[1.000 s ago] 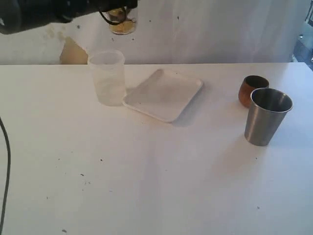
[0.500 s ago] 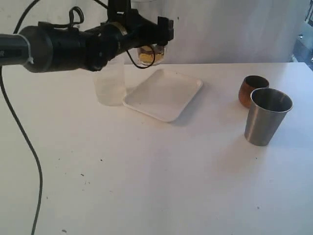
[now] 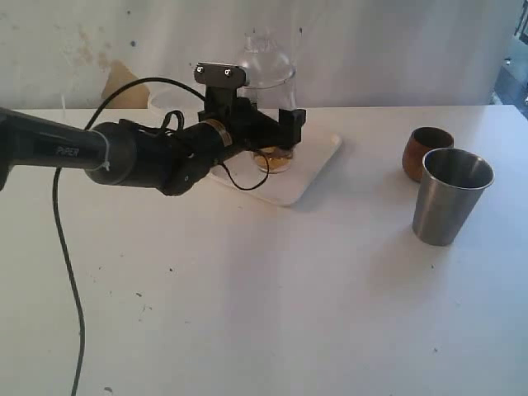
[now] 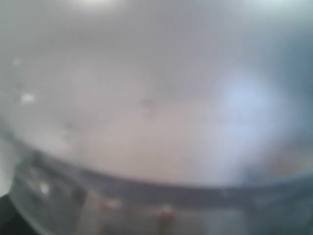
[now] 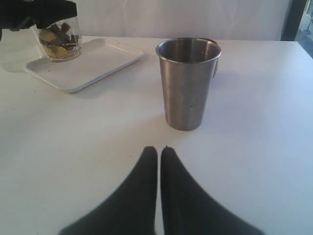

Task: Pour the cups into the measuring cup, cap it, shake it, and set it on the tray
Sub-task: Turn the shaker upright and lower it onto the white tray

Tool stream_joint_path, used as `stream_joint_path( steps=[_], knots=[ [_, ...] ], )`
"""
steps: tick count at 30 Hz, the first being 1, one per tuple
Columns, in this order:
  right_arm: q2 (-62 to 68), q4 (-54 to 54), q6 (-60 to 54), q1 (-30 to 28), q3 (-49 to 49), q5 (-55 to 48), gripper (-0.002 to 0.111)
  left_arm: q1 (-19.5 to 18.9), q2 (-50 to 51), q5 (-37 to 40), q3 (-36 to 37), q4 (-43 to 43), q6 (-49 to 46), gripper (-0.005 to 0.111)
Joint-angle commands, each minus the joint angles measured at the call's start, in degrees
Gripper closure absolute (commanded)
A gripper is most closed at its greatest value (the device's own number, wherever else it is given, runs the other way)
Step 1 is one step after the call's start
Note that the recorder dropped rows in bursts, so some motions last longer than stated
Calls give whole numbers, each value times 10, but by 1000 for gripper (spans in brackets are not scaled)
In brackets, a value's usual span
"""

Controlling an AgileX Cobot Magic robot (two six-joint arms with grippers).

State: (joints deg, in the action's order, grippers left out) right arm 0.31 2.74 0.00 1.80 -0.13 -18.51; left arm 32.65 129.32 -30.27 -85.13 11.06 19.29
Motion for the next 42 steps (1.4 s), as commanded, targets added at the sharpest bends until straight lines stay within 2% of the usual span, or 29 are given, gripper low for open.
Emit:
stream_joint_path(
  steps=[1,5,7,13,15,17,18,22,23,37,42],
  knots=[
    [-3,1,3,-2,1,5,106,1,16,-18,-33,60,1,107],
    [-3,1,3,-2,1,5,106,1,30,-22,-37,68,-27,107],
    [-3,1,3,-2,1,5,106,1,36,-22,-37,40,-62,107],
    [-3,1,3,-2,1,5,106,1,39,-33,-37,14,-65,107],
    [-3,1,3,-2,1,5,106,1,39,-43,-37,14,-65,100],
    [-3,1,3,-2,1,5,106,1,39,-46,-37,14,-65,87],
    [-3,1,3,-2,1,5,106,1,39,-47,-37,14,-64,76],
    [-3,1,3,-2,1,5,106,1,39,-43,-37,14,-61,14],
    [-3,1,3,-2,1,5,106,1,39,-37,-37,14,-62,2],
    [-3,1,3,-2,1,5,106,1,-13,-10,-37,16,-87,2],
    [-3,1,3,-2,1,5,106,1,-65,39,-37,11,-86,2]
  ],
)
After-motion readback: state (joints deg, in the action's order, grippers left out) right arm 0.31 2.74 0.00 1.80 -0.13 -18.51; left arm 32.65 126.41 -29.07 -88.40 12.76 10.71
